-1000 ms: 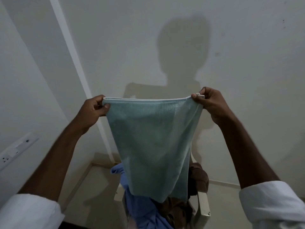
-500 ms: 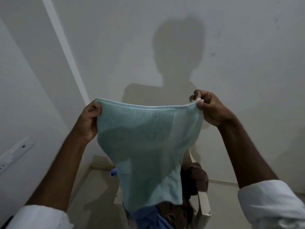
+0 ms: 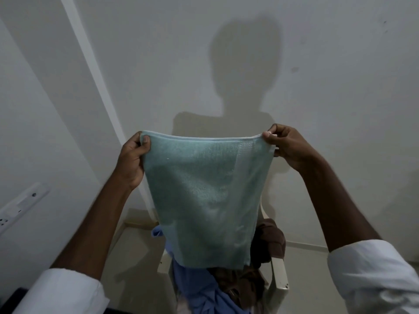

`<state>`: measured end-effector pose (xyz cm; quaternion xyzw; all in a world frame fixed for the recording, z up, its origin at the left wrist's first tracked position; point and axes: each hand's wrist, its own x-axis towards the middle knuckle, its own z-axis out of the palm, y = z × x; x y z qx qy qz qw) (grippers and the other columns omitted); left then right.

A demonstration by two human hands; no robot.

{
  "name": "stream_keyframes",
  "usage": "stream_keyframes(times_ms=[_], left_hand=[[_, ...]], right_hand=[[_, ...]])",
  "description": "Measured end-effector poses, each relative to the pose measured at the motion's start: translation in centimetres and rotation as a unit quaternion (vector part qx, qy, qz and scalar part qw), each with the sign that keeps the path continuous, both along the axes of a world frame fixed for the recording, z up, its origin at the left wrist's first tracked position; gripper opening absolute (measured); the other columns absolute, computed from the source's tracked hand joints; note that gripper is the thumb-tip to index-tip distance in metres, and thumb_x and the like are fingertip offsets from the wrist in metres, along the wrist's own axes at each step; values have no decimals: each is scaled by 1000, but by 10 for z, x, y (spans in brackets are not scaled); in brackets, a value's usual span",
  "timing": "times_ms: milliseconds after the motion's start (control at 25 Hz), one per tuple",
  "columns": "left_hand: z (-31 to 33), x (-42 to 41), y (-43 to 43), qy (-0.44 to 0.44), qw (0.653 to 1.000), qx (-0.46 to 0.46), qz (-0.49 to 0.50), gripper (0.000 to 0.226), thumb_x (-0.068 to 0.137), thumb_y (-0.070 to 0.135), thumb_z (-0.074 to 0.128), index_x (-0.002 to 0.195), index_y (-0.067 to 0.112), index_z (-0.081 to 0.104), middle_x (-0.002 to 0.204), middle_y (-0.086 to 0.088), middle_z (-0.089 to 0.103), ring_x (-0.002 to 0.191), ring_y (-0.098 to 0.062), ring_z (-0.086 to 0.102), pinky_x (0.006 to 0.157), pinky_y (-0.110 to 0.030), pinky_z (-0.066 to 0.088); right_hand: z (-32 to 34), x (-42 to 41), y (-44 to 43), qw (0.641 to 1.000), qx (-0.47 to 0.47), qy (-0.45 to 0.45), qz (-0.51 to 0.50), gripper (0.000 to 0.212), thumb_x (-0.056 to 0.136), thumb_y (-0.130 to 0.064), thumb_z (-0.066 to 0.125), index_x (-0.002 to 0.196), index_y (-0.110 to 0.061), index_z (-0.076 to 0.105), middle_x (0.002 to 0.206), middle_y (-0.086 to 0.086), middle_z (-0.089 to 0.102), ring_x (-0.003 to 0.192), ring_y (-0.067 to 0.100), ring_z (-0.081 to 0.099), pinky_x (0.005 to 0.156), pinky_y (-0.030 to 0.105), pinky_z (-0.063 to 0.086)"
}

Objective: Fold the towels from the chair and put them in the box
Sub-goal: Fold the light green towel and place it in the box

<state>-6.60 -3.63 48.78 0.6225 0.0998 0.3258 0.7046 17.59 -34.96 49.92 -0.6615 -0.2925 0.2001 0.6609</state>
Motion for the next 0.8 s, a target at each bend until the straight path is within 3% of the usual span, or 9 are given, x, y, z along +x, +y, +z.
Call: stream_keyframes(times_ms=[160, 280, 360, 440, 520, 600, 680, 800], left_hand=[[-4, 8, -19, 2, 999, 7, -32, 15, 99, 17, 51, 90, 13, 62, 77, 2, 61, 70, -10, 56, 63, -21, 51], [3, 18, -40, -11, 998, 22, -49, 18, 101, 13, 48, 86, 12, 59, 72, 4, 59, 65, -7, 54, 60, -20, 49], [9, 26, -52, -10, 997, 40, -69, 18, 100, 12, 50, 84, 12, 58, 71, 4, 58, 66, -8, 52, 59, -20, 47], [13, 34, -64, 0, 993, 65, -102, 18, 99, 13, 52, 82, 14, 59, 74, 1, 57, 69, -11, 52, 61, -22, 47], [15, 40, -75, 1, 986, 90, -142, 16, 98, 12, 54, 83, 13, 60, 79, -4, 59, 74, -15, 54, 65, -25, 49], [15, 40, -79, 3, 980, 113, -164, 10, 96, 13, 56, 89, 7, 60, 84, -8, 62, 80, -18, 57, 70, -27, 51], [14, 34, -74, 17, 981, 132, -144, 16, 94, 17, 59, 95, 1, 60, 90, -13, 64, 85, -20, 60, 76, -32, 53], [2, 17, -58, 63, 982, 142, -106, 28, 94, 26, 61, 107, 2, 64, 104, -14, 67, 95, -22, 65, 80, -37, 54]], right_hand=[[-13, 5, -1, 992, -69, 8, -110, 31, 83, -28, 80, 71, -18, 54, 73, 1, 59, 66, 13, 56, 58, 27, 46], [-23, 7, 7, 958, -154, -104, -220, 33, 84, -25, 81, 68, -16, 54, 66, 1, 56, 63, 17, 52, 52, 26, 39], [-20, -5, 18, 934, -181, -182, -249, 29, 82, -37, 81, 78, -18, 59, 79, 1, 65, 77, 22, 63, 64, 31, 49], [-10, -36, 36, 969, -100, -207, -96, 34, 84, -41, 79, 104, -20, 61, 107, 0, 69, 100, 19, 67, 81, 35, 55], [-2, -74, 56, 965, -82, -234, 92, 48, 87, -43, 75, 126, -25, 54, 123, -4, 65, 114, 11, 64, 89, 33, 57], [-3, -96, 78, 945, -111, -279, 125, 47, 89, -52, 68, 122, -20, 57, 111, 1, 70, 101, 15, 69, 84, 40, 59], [-9, -102, 96, 945, -109, -300, 76, 48, 91, -58, 58, 99, -12, 67, 87, 8, 72, 78, 25, 68, 70, 47, 56], [-15, -114, 111, 938, -64, -341, -5, 39, 92, -47, 57, 70, -14, 59, 61, -4, 55, 55, 11, 49, 56, 35, 40]])
